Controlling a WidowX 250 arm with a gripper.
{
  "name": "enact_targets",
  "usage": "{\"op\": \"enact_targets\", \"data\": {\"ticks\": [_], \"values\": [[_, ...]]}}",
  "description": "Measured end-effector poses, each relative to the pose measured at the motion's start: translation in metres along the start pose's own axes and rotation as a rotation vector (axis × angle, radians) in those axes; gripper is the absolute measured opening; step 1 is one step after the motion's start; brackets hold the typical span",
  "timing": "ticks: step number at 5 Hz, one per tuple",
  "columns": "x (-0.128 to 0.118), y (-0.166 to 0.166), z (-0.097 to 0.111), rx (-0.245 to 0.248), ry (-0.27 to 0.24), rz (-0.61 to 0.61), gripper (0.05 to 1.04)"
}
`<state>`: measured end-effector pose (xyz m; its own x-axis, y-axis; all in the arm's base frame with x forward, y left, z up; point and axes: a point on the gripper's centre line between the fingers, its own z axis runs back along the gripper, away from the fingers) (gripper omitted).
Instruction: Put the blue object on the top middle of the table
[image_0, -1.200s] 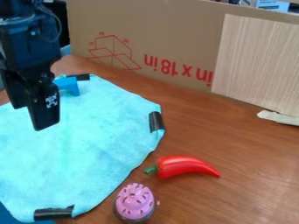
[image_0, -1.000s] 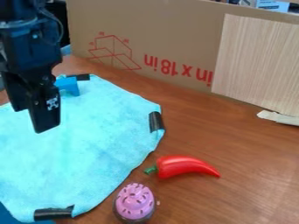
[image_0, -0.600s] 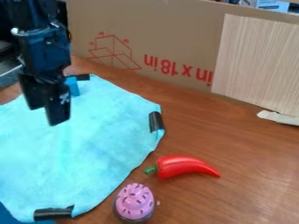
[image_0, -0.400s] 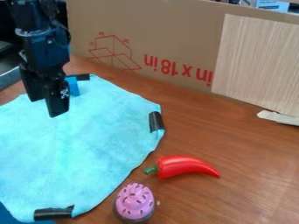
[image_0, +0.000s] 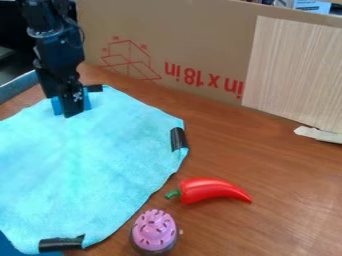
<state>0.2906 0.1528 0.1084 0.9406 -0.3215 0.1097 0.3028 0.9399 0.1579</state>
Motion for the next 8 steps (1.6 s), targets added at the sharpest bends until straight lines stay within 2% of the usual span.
{"op": "enact_targets", "data": {"ticks": [1, 2, 4, 6, 7, 8], "values": [[0.010, 0.012, -0.014, 0.001, 0.022, -0.039, 1.000], [0.022, 0.019, -0.029, -0.021, 0.068, -0.101, 1.000], [0.044, 0.036, -0.044, -0.039, 0.102, -0.109, 1.000], [0.064, 0.053, -0.033, -0.016, 0.043, -0.100, 1.000], [0.065, 0.058, -0.039, -0.020, 0.047, -0.092, 1.000], [0.064, 0.062, -0.046, -0.023, 0.075, -0.099, 1.000]]}}
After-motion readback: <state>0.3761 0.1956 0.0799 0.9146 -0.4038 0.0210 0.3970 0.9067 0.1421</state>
